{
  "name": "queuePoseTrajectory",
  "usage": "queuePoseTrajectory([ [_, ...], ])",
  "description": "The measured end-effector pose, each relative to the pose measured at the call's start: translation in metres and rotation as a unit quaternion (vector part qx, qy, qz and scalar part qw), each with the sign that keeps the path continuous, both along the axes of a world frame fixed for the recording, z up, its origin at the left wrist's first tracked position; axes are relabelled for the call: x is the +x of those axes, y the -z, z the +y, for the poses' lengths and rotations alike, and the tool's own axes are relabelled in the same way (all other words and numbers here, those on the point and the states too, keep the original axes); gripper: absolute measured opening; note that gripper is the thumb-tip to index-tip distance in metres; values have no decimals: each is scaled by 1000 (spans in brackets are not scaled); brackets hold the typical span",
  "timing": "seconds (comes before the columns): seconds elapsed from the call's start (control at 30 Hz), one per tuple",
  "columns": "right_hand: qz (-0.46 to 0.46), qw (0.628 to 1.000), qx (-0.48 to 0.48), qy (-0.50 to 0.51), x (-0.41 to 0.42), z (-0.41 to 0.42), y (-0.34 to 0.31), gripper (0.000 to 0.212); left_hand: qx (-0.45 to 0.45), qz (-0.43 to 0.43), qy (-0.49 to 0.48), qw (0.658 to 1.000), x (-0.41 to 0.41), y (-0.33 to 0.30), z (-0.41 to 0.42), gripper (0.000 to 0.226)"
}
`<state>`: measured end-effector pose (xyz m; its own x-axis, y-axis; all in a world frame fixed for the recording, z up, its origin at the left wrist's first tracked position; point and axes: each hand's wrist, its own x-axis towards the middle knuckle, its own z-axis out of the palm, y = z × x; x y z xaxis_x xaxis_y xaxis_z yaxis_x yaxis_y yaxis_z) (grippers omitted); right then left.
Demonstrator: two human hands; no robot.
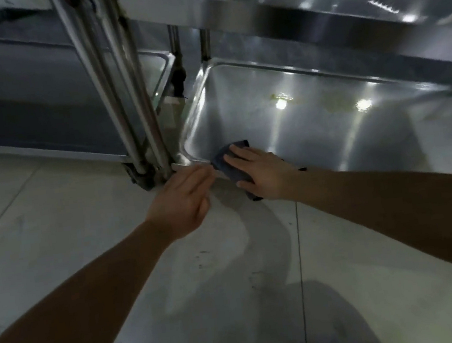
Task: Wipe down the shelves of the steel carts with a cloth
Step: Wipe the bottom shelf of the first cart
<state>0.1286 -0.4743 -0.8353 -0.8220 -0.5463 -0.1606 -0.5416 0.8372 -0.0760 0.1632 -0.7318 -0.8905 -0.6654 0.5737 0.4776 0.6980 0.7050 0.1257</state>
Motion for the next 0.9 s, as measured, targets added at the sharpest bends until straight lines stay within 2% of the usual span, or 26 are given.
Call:
queuePoseTrajectory([
  [0.13,-10,1000,15,22,26,94,8,71,10,-6,44,999,2,-11,72,44],
  [0.3,7,996,35,76,70,195,2,64,-58,-31,109,992,6,-17,162,50],
  [0.5,41,983,28,177,125,302,4,60,-92,-30,199,975,9,-17,249,48],
  [0.7,48,954,41,292,167,395,2,66,-76,-6,280,957,32,-25,369,42],
  [0.77,33,935,68,348,180,424,-4,66,-61,-14,300,952,47,-32,413,41],
  [0.9,-70,848,132,509,193,455,-47,61,-75,-47,312,946,75,-65,461,37],
])
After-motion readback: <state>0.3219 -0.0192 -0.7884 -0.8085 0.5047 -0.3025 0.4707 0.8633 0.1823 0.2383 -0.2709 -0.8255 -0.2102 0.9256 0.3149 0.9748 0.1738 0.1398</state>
